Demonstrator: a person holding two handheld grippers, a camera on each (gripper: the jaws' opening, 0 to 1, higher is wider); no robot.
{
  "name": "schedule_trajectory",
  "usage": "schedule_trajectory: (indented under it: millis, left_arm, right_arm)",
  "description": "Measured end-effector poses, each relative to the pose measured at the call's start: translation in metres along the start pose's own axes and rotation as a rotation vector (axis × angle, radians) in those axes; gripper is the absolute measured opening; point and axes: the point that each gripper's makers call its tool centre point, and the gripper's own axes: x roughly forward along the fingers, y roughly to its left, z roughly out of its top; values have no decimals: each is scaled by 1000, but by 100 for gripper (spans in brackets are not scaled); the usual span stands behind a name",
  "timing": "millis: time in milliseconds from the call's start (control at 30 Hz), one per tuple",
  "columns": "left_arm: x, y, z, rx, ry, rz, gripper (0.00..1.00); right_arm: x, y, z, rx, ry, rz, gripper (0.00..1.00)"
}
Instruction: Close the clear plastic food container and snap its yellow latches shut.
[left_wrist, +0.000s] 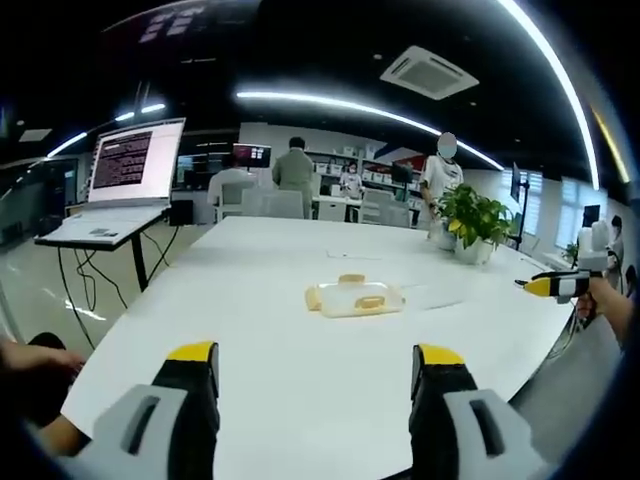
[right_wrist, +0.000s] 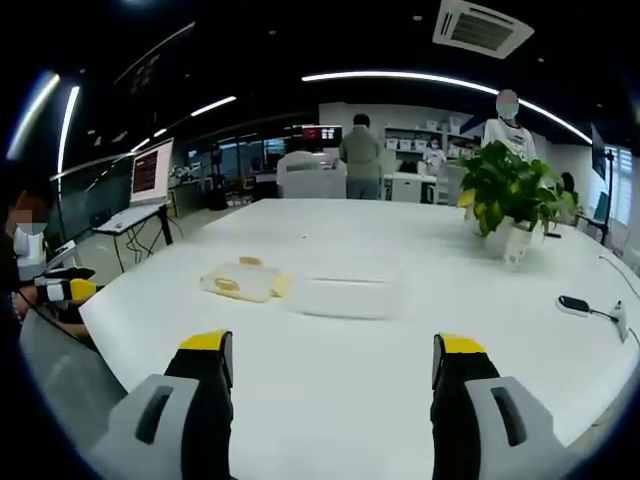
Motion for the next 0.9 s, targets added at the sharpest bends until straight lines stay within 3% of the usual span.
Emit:
schedule_trajectory:
  millis: [900]
  left_arm:
    - [0, 0, -1, 6, 1, 2, 75]
  right_arm:
    - [-1, -3, 0, 8, -6, -4, 78]
